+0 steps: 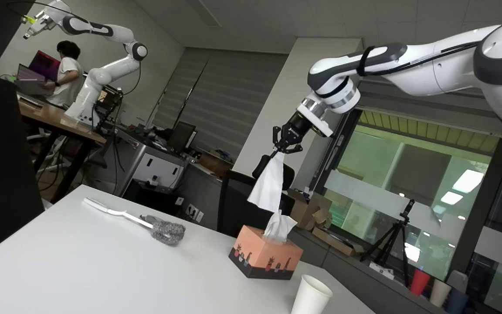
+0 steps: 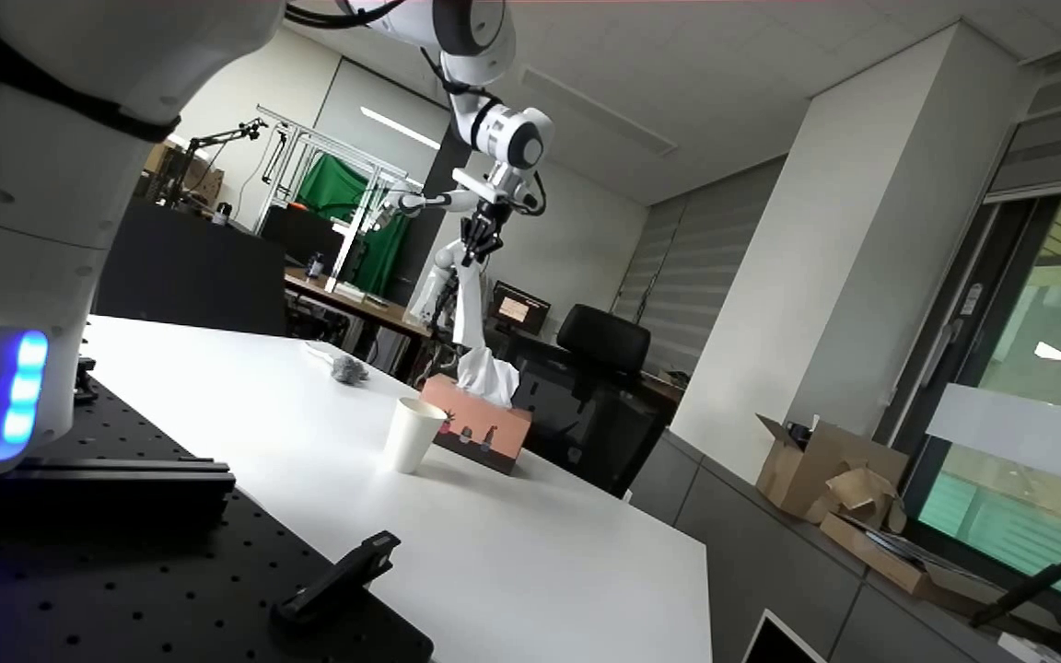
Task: Pull out a tissue from the box and put it on the table
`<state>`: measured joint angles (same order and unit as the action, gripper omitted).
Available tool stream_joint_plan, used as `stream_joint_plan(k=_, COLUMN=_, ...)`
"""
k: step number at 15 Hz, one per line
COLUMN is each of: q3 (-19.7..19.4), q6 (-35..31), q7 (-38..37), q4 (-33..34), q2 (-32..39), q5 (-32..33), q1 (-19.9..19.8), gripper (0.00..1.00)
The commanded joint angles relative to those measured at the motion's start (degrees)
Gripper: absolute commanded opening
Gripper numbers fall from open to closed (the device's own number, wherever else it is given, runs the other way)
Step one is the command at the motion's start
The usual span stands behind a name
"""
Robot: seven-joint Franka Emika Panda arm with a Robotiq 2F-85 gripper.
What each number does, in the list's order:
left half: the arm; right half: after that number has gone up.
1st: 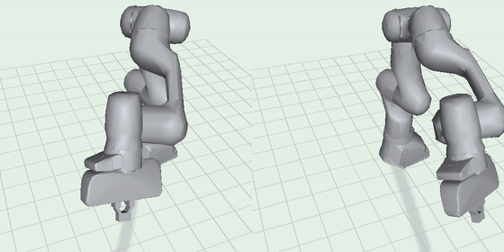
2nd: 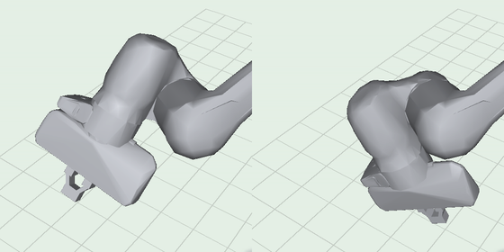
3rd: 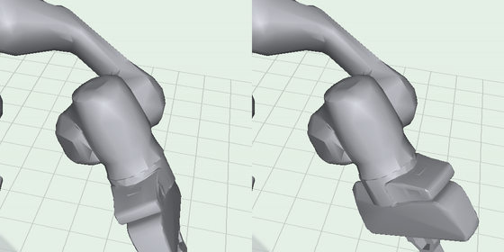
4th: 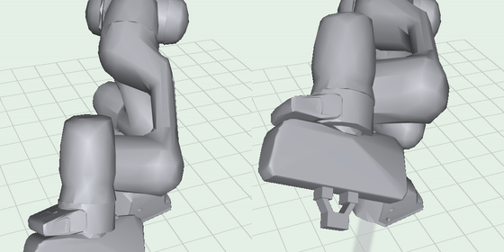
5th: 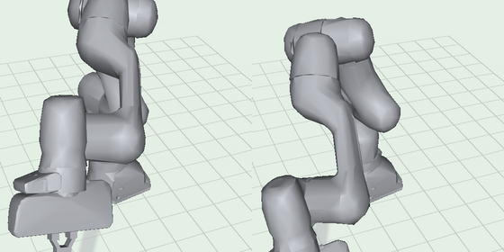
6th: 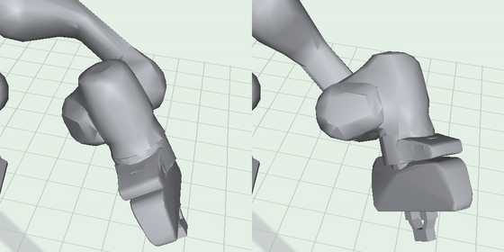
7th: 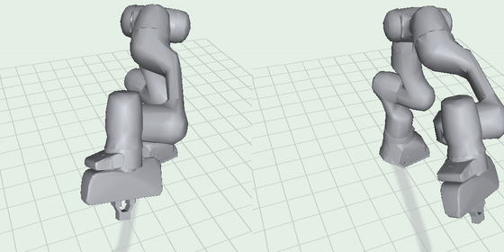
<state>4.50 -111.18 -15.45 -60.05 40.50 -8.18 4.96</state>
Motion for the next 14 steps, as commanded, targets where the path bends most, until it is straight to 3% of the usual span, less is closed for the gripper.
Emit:
stream_joint_plan(k=1, q3=4.18, q6=4.44, q7=6.09, q4=-5.07, q2=-3.12, q5=-2.63, q1=0.17, gripper=0.00)
stream_joint_plan(k=4, q3=6.69, q6=8.63, q7=9.50, q4=-8.27, q2=-1.77, q5=-3.08, q1=0.83, gripper=0.00)
stream_joint_plan(k=12, q3=4.51, q6=21.03, q7=13.60, q4=-16.79, q2=4.58, q5=2.70, q1=7.22, gripper=0.00)
stream_joint_plan(k=13, q3=4.50, q6=23.31, q7=14.77, q4=-16.86, q2=5.34, q5=3.93, q1=7.72, gripper=0.18)
stream_joint_plan(k=14, q3=4.28, q6=25.84, q7=15.40, q4=-16.52, q2=6.16, q5=5.61, q1=8.44, gripper=0.27)
